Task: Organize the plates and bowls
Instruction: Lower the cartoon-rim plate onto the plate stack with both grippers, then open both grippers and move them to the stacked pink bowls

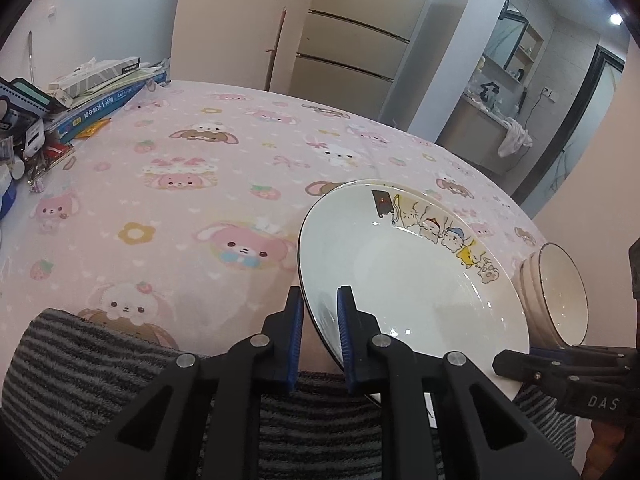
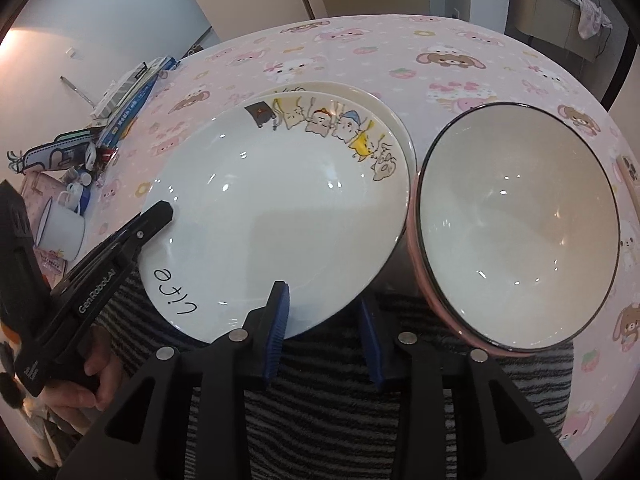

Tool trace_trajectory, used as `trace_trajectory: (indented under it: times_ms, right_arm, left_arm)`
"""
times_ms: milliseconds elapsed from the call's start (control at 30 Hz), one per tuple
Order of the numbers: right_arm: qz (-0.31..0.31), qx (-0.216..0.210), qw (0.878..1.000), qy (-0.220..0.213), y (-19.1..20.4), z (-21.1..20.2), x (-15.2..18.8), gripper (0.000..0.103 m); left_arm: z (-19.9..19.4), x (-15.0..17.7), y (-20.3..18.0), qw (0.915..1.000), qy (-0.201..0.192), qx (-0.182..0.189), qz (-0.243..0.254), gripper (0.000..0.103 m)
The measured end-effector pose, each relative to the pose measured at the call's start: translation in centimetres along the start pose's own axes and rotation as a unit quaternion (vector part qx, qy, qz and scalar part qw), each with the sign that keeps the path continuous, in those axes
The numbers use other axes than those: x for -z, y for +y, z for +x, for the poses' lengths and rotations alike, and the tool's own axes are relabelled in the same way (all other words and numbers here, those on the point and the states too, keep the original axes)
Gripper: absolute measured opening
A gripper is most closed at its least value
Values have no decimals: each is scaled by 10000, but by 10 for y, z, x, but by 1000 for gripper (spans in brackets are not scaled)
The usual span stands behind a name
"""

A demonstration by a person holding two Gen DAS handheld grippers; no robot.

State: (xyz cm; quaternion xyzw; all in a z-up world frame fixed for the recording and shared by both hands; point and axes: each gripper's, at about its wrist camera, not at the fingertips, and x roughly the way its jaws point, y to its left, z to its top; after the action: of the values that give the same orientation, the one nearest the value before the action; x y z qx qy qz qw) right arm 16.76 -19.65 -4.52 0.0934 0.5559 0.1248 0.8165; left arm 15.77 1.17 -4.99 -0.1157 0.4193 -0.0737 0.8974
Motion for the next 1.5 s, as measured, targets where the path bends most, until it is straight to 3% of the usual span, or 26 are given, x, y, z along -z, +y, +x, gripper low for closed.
trace_trajectory:
  times_ms: [200, 367, 533, 767, 900, 1000, 1133, 1233, 1333, 1400, 1467, 1500]
  right_arm:
    - [170, 254, 9995, -116, -6, 5, -7, 24]
    - [136, 237, 9995, -128, -8, 4, -8, 24]
    - [79, -86, 9999, 11, -5, 2, -2, 32]
    - [111, 224, 9997, -76, -2, 6, -4, 30]
    - [379, -15, 9993, -63, -7, 5, -3, 29]
    - [205, -50, 9998, -70, 0, 1, 0, 30]
    - [67, -72, 9999, -117, 2, -2, 2, 30]
    - [-153, -91, 9998, -89, 5, -7, 8, 30]
    - [-481, -88, 9985, -234, 11, -20, 12, 30]
    - [-546, -324, 9975, -312, 11, -32, 14, 34]
    - [-613, -632, 9954, -390, 12, -46, 16, 36]
    - [-661, -645, 9943, -524, 12, -56, 18, 37]
  left_arm:
    - [-4, 4, 2, 9998, -45, 186, -58, 19]
    - [-5, 6, 3, 9995, -25, 314, 0, 20]
    - [-14, 11, -1, 9995, -88, 275, 136, 21]
    - [4, 4, -8, 9997, 89, 73, 224, 21]
    - [3, 8, -9, 9995, 60, 71, 290, 21]
    - [3, 8, -6, 9996, 69, 147, 223, 21]
    - [-12, 11, -13, 9988, -207, 80, 437, 21]
    - [-40, 14, -26, 9940, -712, -116, 820, 21]
    - [-67, 9, -33, 9923, -923, 103, 821, 21]
    - [-87, 5, -37, 9902, -1109, 180, 830, 28]
    - [-108, 2, -43, 9860, -1408, 169, 872, 63]
    - [-118, 2, -46, 9834, -1575, 160, 891, 69]
